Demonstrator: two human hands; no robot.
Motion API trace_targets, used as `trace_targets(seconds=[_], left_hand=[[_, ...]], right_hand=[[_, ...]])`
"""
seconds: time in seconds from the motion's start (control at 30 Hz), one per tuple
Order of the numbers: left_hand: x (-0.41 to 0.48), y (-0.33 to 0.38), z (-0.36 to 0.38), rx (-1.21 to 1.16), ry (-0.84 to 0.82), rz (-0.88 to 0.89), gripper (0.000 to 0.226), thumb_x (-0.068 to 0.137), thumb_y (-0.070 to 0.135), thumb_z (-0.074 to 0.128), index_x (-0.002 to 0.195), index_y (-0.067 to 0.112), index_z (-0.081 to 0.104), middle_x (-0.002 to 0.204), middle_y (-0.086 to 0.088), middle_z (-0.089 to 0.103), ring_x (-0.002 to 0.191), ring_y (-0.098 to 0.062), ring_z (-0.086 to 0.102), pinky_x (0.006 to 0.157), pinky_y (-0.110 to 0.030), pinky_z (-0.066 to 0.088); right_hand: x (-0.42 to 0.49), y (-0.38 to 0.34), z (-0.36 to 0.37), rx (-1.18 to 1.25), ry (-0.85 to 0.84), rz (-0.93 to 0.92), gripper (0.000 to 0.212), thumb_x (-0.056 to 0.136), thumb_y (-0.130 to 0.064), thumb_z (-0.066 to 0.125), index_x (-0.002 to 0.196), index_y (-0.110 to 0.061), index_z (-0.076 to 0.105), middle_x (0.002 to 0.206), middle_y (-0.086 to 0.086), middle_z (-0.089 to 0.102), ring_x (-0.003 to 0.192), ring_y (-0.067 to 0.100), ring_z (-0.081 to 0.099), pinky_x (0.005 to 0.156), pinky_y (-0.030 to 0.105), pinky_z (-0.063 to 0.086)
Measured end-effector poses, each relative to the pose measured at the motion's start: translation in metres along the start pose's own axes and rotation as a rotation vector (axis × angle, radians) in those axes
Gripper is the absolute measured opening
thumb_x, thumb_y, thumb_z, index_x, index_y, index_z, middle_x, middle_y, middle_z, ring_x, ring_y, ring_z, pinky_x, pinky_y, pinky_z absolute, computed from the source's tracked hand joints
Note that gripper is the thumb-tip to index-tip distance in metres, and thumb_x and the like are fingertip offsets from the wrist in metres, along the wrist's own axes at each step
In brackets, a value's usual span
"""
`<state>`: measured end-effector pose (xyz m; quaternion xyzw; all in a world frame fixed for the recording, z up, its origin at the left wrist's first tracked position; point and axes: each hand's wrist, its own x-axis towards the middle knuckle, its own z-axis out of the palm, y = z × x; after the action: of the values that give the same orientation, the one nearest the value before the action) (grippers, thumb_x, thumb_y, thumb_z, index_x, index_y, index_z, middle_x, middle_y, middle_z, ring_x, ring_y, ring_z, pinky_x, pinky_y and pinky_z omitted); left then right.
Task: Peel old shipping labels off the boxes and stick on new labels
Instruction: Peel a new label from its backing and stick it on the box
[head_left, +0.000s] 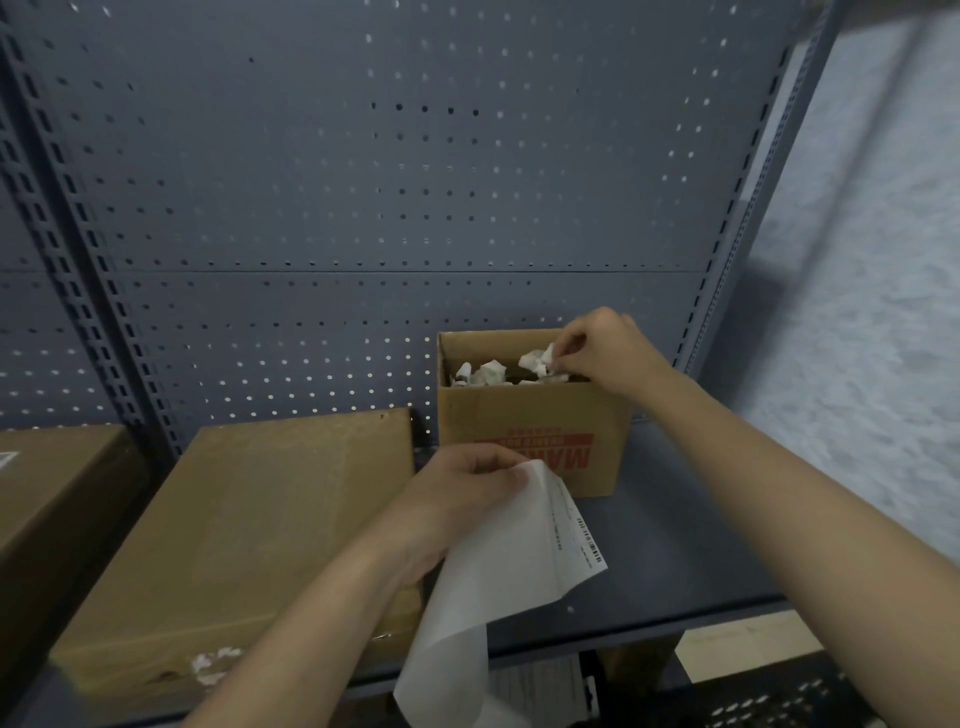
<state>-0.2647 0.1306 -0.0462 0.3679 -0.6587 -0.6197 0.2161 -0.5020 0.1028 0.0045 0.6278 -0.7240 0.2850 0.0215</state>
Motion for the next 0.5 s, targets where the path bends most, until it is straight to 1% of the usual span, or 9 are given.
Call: trace_targets(seconds=[0.07, 0.1, 0.13, 0.17, 0.2, 0.27, 0.33, 0.4, 0.5], left_hand=[[0.000, 0.000, 0.001, 0.006, 0.004, 0.005, 0.020, 0.094, 0.026, 0.065, 0.079, 0.028, 0.078, 0.093, 0.007, 0.075, 0.097, -0.020, 0.070, 0.095, -0.048, 0.054], [0.001, 0.000, 0.001, 0.010, 0.008, 0.009, 0.020, 0.094, 0.026, 0.065, 0.079, 0.029, 0.078, 0.093, 0.007, 0.075, 0.097, -0.021, 0.070, 0.095, -0.049, 0.054], [0.001, 0.000, 0.001, 0.013, 0.011, 0.012, 0.020, 0.094, 0.026, 0.064, 0.080, 0.030, 0.079, 0.093, 0.006, 0.075, 0.097, -0.021, 0.070, 0.095, -0.049, 0.054], [0.002, 0.001, 0.002, 0.013, 0.011, 0.014, 0.020, 0.094, 0.026, 0.064, 0.081, 0.029, 0.079, 0.094, 0.005, 0.075, 0.098, -0.022, 0.070, 0.095, -0.049, 0.054], [0.002, 0.001, 0.003, 0.012, 0.008, 0.016, 0.019, 0.094, 0.026, 0.064, 0.082, 0.029, 0.079, 0.094, 0.005, 0.075, 0.098, -0.022, 0.070, 0.095, -0.049, 0.055], [0.002, 0.002, 0.004, 0.014, 0.006, 0.024, 0.019, 0.094, 0.027, 0.064, 0.083, 0.030, 0.079, 0.096, 0.004, 0.075, 0.099, -0.022, 0.070, 0.095, -0.050, 0.054], [0.004, 0.003, 0.007, 0.011, 0.010, 0.044, 0.019, 0.094, 0.026, 0.064, 0.082, 0.029, 0.079, 0.097, 0.002, 0.075, 0.099, -0.024, 0.069, 0.096, -0.052, 0.053], [0.005, 0.004, 0.009, 0.006, 0.016, 0.055, 0.020, 0.094, 0.025, 0.064, 0.081, 0.028, 0.079, 0.096, -0.001, 0.075, 0.099, -0.026, 0.069, 0.096, -0.052, 0.053], [0.007, 0.002, 0.012, 0.008, 0.021, 0.063, 0.018, 0.094, 0.025, 0.065, 0.082, 0.028, 0.078, 0.099, -0.001, 0.074, 0.099, -0.025, 0.069, 0.096, -0.052, 0.053]], right_hand=[[0.000, 0.001, -0.001, -0.033, 0.017, 0.005, 0.013, 0.076, -0.023, 0.085, 0.083, -0.015, 0.077, 0.095, -0.002, 0.059, 0.084, 0.008, 0.056, 0.077, 0.027, 0.053], [-0.001, 0.000, -0.003, -0.033, 0.010, 0.004, 0.015, 0.076, -0.025, 0.085, 0.084, -0.015, 0.077, 0.091, -0.005, 0.058, 0.081, 0.005, 0.056, 0.072, 0.019, 0.049], [-0.003, -0.001, -0.005, -0.014, 0.004, 0.006, 0.013, 0.079, -0.023, 0.082, 0.086, -0.014, 0.076, 0.085, -0.008, 0.059, 0.077, 0.002, 0.056, 0.067, 0.013, 0.044], [-0.005, -0.003, -0.008, 0.001, -0.001, 0.012, 0.008, 0.083, -0.019, 0.078, 0.087, -0.012, 0.076, 0.082, -0.009, 0.063, 0.075, 0.001, 0.059, 0.063, 0.009, 0.042], [-0.006, -0.003, -0.009, 0.009, -0.001, 0.008, 0.006, 0.087, -0.013, 0.073, 0.090, -0.012, 0.077, 0.083, -0.006, 0.069, 0.077, 0.004, 0.063, 0.063, 0.009, 0.044], [-0.009, -0.005, -0.011, 0.004, -0.006, 0.003, 0.016, 0.090, -0.008, 0.063, 0.098, -0.011, 0.076, 0.091, 0.001, 0.072, 0.080, 0.007, 0.064, 0.066, 0.012, 0.046], [-0.015, -0.008, -0.014, 0.010, 0.009, 0.008, 0.017, 0.090, -0.010, 0.061, 0.100, -0.014, 0.074, 0.092, 0.001, 0.072, 0.078, 0.001, 0.060, 0.064, 0.006, 0.042], [-0.021, -0.012, -0.019, 0.035, 0.049, 0.005, 0.013, 0.089, -0.013, 0.062, 0.095, -0.017, 0.074, 0.087, -0.004, 0.070, 0.076, -0.004, 0.058, 0.059, 0.003, 0.042], [-0.037, -0.023, -0.027, 0.117, 0.061, 0.008, 0.011, 0.090, -0.020, 0.064, 0.085, -0.021, 0.073, 0.080, -0.010, 0.070, 0.076, 0.001, 0.063, 0.062, 0.009, 0.049]])
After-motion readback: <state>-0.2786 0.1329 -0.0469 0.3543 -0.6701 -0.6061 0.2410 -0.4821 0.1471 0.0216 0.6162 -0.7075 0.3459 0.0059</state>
